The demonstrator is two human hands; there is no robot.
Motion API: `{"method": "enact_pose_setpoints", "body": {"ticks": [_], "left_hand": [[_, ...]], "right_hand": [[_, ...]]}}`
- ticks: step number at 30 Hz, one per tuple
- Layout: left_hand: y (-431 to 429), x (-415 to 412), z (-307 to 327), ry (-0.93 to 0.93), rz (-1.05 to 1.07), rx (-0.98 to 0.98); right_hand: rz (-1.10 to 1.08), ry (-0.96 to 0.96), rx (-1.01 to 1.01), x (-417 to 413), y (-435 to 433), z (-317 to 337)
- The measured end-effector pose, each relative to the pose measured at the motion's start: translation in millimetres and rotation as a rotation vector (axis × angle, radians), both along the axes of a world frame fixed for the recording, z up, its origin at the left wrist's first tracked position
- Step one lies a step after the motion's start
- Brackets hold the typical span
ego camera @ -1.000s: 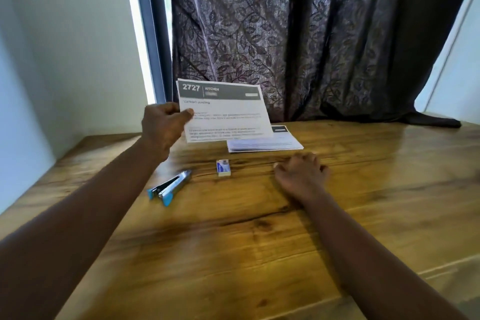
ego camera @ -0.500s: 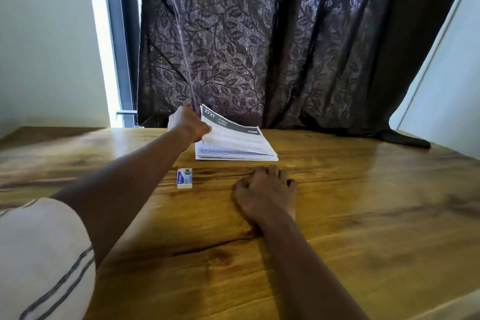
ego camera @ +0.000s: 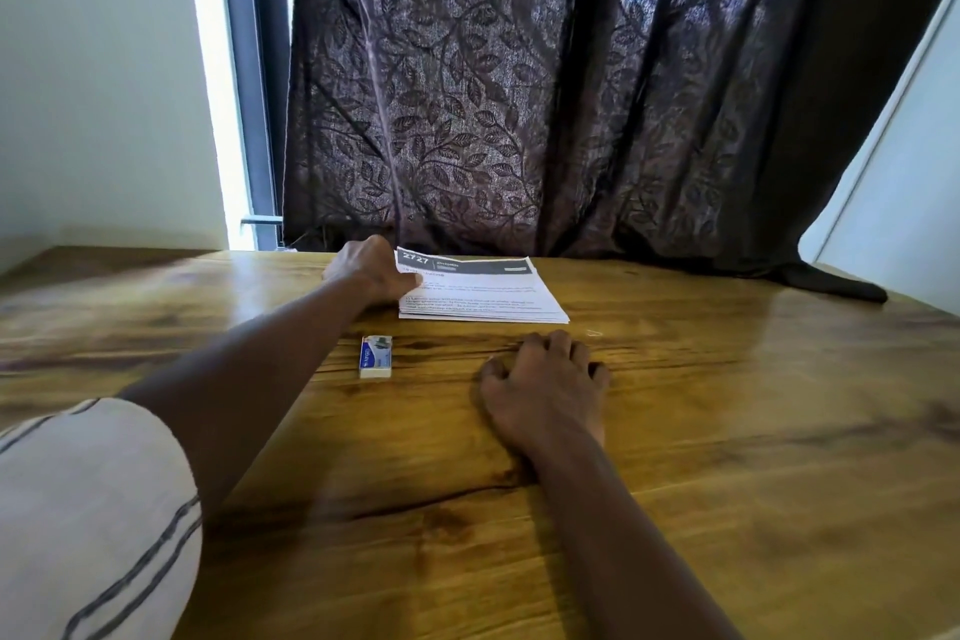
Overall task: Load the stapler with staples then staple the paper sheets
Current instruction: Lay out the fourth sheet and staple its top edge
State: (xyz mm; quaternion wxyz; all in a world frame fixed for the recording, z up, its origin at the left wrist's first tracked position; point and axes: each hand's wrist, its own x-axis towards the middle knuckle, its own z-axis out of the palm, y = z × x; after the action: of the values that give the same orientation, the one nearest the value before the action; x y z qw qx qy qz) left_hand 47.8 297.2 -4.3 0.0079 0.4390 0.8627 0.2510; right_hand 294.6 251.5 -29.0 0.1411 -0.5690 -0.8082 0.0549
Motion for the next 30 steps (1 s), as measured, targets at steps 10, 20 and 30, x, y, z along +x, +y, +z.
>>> {"method": "enact_pose_setpoints", "body": {"ticks": [10,20,30], "left_hand": [[-72.4,0.1,17.3,-0.024,-0.15,0.053],[-212.4,21.1,2.9,0.129,-0.215,0.124],[-239.6,16.3,-3.3,0.236,-0.169,0.008]], "right_hand": [[-0.003,0.031,0.009,1.7,-2.3,0.6],[0.062,0.072,0.112,4.6,-14.6,5.7],[0.239,0.135,0.152,-48.6,-58.3,17.1]]}}
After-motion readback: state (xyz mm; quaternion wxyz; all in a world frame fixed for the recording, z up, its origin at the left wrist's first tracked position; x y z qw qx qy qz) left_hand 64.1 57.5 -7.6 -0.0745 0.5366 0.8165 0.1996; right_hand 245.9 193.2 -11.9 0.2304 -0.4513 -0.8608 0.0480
